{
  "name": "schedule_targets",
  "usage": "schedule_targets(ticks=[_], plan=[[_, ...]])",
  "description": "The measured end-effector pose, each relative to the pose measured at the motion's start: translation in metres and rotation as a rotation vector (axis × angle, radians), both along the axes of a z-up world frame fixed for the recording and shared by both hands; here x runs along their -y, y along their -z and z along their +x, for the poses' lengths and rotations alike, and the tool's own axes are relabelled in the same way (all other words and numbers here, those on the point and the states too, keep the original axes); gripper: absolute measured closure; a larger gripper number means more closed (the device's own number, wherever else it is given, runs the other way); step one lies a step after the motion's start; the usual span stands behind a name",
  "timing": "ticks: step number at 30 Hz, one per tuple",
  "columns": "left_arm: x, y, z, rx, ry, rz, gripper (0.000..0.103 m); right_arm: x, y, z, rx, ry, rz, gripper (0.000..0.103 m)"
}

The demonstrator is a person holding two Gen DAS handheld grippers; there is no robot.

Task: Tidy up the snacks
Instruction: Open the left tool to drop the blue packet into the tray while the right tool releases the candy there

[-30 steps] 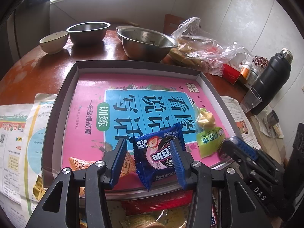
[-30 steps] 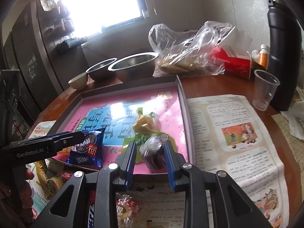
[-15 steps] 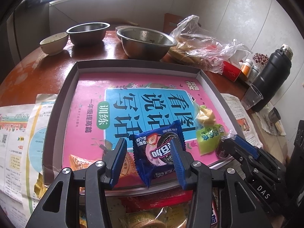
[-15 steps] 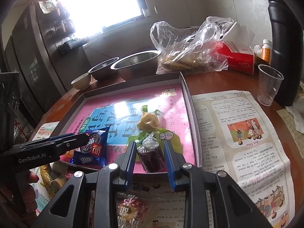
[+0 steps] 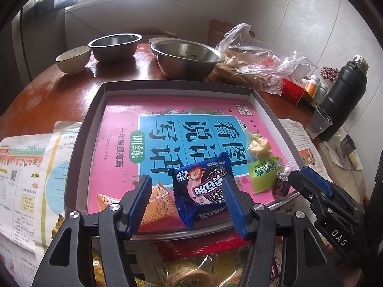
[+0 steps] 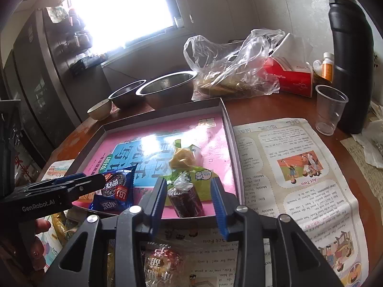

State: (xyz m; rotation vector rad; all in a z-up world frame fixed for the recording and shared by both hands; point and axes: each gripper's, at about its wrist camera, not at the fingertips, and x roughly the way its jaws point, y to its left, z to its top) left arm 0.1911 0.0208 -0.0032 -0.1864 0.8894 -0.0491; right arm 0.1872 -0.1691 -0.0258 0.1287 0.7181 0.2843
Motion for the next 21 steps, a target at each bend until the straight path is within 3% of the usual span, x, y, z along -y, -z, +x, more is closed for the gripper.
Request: schedule_targets(ticks=[11,16,21], plan=[[-0.004,-0.007,-0.009,0.026,-0.021,0.006,0.039,0.003,-0.004,-0.003,0.01,0.029,-0.006,0.05],[-0.005,-0.011,-0.014,0.036,-0.025,0.013,0.039,0.004,-0.007,-0.006,0.022,0.043,-0.012,0.04],[-0.006,-0.015,-0.019,0.046,-0.028,0.015,0.039,0.005,-0.011,-0.008,0.03,0.054,-0.011,0.037]])
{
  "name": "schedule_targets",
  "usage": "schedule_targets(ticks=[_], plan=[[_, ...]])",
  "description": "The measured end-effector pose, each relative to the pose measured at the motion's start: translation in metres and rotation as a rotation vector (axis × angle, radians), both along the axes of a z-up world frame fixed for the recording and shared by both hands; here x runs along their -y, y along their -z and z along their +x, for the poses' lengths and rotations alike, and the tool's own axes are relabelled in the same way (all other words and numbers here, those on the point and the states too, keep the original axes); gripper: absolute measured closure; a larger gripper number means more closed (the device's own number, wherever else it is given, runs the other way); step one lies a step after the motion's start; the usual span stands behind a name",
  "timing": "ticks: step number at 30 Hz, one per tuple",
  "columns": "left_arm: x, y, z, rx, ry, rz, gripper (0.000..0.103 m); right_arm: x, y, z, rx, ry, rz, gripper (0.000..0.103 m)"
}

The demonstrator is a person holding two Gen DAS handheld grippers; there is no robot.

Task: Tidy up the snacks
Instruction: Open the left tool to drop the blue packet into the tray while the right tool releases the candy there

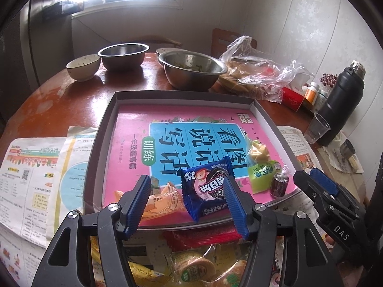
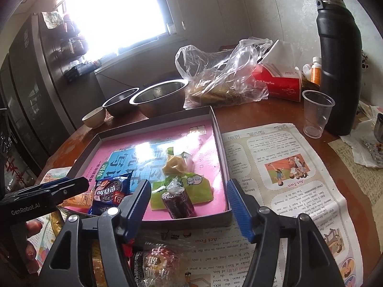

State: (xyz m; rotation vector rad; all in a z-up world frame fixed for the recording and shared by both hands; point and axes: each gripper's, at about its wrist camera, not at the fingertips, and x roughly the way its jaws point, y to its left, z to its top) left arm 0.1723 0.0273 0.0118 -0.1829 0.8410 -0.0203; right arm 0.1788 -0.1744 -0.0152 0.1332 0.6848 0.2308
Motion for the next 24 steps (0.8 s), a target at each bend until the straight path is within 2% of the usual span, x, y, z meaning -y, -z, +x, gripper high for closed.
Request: schedule_targets(ticks=[6,20,24], plan=[[-0.003,-0.005,-0.006,0.011,-0.006,0.0,0.039,0.0,-0.004,-0.004,0.015,0.007,-0.005,0.031],[-0.005,-0.015,-0.022,0.035,-0.004,0.008,0.038,-0.001,-0.014,-0.017,0.047,0.01,-0.001,0.027],[-0.006,-0.017,-0.026,0.04,-0.008,0.007,0.038,-0.001,-0.016,-0.02,0.051,0.008,-0.003,0.02]])
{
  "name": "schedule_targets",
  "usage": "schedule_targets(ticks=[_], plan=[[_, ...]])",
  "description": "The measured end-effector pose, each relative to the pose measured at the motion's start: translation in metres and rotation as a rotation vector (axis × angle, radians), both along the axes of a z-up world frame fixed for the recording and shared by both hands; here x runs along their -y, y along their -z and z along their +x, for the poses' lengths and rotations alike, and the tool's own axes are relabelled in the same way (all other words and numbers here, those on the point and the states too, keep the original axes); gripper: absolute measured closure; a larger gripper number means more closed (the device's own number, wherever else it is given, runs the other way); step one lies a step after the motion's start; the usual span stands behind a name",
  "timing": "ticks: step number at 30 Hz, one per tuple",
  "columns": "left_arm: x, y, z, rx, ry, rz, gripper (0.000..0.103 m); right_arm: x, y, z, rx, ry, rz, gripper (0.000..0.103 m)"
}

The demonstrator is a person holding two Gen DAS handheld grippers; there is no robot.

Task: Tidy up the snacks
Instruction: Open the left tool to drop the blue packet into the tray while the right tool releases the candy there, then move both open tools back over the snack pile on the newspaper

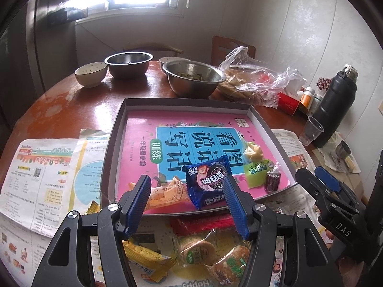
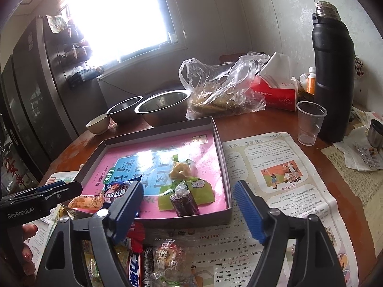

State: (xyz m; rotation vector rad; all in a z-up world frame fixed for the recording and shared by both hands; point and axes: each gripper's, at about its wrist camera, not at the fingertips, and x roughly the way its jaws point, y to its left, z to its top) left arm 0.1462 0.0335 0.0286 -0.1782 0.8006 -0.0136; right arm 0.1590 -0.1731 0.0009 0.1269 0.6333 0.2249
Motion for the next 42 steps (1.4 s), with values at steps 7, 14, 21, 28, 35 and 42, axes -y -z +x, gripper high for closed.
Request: schedule_targets(ticks=[7,14,21,28,35,42], plan=[[-0.003,-0.003,-0.008,0.004,-0.004,0.005,0.038,-0.003,-0.004,-0.006,0.011,-0.011,-0.006,0.018],[-0.012,-0.008,-0.022,0.014,-0.023,0.008,0.028,-0.005,-0.005,-0.017,0.032,-0.034,-0.012,0.009],[-0.022,-0.012,-0.034,0.017,-0.045,0.011,0.028,0.001,-0.005,-0.026,0.025,-0.046,0.011,0.008],[-0.032,-0.015,-0.045,0.022,-0.067,0.009,0.028,0.005,-0.008,-0.037,0.026,-0.063,0.023,0.002],[-0.046,-0.013,-0.055,0.016,-0.095,0.002,0.028,0.007,-0.011,-0.045,0.029,-0.071,0.034,0.001],[-0.06,-0.008,-0.065,-0.001,-0.13,-0.008,0.028,0.007,-0.011,-0.052,0.025,-0.088,0.049,0.001]])
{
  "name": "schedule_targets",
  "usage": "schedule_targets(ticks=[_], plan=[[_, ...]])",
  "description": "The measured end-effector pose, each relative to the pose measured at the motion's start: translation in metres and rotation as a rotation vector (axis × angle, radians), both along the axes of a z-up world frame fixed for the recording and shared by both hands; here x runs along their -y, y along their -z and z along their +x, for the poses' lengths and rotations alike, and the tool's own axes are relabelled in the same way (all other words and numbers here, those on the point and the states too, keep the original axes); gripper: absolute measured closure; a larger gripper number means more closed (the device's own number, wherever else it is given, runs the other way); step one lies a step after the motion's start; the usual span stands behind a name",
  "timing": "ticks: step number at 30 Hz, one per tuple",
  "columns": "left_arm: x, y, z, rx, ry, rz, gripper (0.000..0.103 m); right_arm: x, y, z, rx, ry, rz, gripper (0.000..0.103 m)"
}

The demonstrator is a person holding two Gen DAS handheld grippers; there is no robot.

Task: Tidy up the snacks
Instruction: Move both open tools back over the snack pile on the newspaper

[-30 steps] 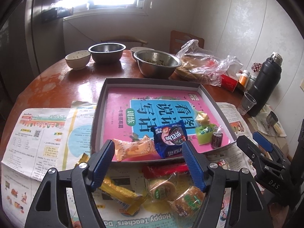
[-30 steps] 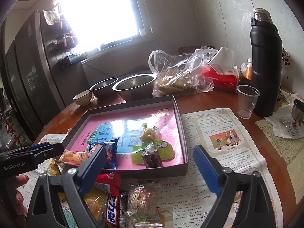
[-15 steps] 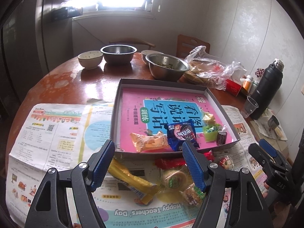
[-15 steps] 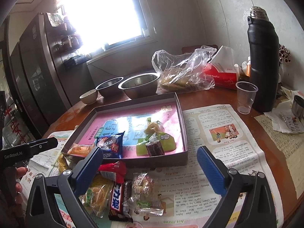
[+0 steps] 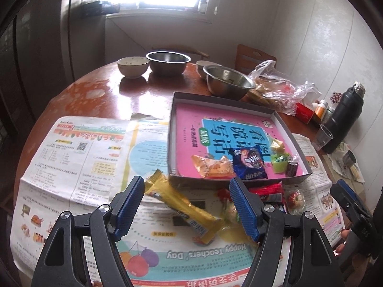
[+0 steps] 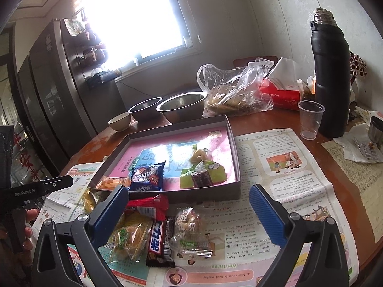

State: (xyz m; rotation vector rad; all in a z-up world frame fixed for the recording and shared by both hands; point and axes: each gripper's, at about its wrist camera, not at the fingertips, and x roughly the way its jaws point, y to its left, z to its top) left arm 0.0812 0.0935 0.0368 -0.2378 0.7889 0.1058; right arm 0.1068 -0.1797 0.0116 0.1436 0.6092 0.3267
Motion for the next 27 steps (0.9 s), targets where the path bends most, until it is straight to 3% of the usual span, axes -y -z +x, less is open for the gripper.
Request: schedule_targets(ticks=[11,19,27], plan=[[-0.005,0.009,-0.012,-0.029,-0.015,0.003,0.028,-0.003,0.002,-0.009,-0.013,-0.031,0.012,0.001],[-0.001,0.024,-0.013,-0.065,-0.004,0.006,0.028,-0.01,0.024,-0.007,-0.129,-0.066,0.005,0.001],[0.002,0.039,-0.008,-0.101,0.01,-0.01,0.028,-0.011,0.036,-0.004,-0.133,-0.014,-0.053,0.001]])
